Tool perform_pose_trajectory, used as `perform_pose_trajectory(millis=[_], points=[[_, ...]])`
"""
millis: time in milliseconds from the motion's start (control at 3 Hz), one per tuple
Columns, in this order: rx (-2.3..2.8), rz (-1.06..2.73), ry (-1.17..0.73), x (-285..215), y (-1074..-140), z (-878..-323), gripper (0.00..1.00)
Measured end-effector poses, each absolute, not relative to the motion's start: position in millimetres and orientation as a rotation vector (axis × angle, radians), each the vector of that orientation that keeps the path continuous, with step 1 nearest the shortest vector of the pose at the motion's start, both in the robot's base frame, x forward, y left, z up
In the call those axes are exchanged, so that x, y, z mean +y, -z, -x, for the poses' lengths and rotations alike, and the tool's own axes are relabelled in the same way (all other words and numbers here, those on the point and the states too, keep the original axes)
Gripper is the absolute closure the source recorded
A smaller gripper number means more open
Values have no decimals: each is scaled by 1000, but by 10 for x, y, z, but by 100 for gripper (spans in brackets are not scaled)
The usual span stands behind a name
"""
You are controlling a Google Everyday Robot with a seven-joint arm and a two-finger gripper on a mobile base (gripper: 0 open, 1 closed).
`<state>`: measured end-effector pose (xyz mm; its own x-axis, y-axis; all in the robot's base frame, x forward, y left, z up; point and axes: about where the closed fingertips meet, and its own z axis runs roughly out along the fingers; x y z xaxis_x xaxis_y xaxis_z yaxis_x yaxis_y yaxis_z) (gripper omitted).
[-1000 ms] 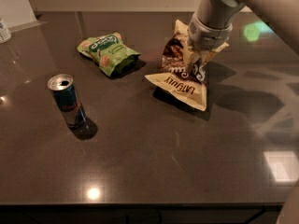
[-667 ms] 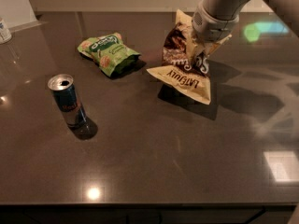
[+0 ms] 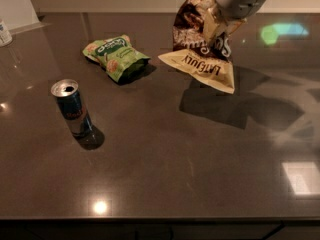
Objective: Pick brown chip bag
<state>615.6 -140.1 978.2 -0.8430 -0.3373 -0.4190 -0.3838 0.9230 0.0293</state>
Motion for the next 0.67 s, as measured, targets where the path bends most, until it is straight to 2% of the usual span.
perform_pose_trajectory(millis=[667], points=[[2588,640,-185,-1337,-10056,-6114,100]])
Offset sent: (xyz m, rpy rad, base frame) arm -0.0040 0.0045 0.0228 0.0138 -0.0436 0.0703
